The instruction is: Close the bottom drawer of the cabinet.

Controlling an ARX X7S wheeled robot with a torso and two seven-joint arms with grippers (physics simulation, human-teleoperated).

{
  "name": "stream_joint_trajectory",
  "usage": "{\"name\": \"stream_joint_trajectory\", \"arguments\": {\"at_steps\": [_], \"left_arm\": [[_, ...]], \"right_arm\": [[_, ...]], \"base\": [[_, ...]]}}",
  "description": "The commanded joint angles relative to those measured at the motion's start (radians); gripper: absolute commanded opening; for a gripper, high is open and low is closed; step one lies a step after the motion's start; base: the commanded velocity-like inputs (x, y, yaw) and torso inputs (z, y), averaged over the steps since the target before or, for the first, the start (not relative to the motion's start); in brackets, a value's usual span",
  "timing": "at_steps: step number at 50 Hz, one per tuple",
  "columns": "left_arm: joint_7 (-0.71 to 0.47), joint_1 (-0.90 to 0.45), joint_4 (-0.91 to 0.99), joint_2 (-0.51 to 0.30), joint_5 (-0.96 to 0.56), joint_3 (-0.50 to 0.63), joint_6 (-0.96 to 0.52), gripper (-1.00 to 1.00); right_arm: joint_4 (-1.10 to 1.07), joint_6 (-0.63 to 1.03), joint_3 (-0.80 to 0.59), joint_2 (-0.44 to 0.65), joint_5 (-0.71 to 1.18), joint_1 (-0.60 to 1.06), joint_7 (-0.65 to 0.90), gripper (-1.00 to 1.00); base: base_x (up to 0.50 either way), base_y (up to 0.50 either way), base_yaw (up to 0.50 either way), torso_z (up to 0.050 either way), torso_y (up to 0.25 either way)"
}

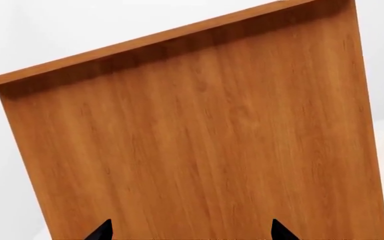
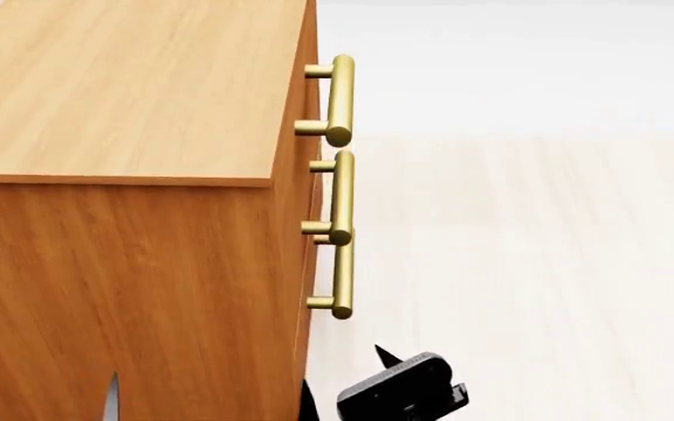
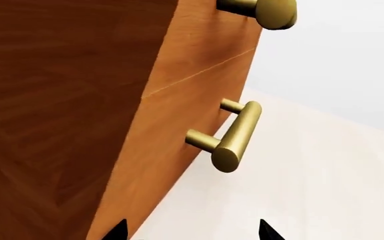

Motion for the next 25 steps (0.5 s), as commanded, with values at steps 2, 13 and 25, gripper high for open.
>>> {"name": "stream_joint_trajectory", "arguments": {"at_steps": [2,13,25], "left_arm": [[-0.004,-0.002,-0.008,-0.002,0.003,0.009,0.005,1.0],[-0.005,-0.003,-0.018,-0.002,0.003,0.019,0.01,1.0],[-0.016,-0.002,-0.002,-0.016,0.015,0.01,0.013,1.0]], "right_arm": [[-0.211,0.093,-0.088,0.01,0.03,-0.009,-0.11,1.0],[-0.293,0.152,-0.121,0.03,0.025,0.016,-0.14,1.0],[-0.168,0.005,-0.051,0.03,0.004,0.011,0.008,1.0]], "base": [[0.0,0.0,0.0,0.0,0.0],[0.0,0.0,0.0,0.0,0.002],[0.0,0.0,0.0,0.0,0.003]]}}
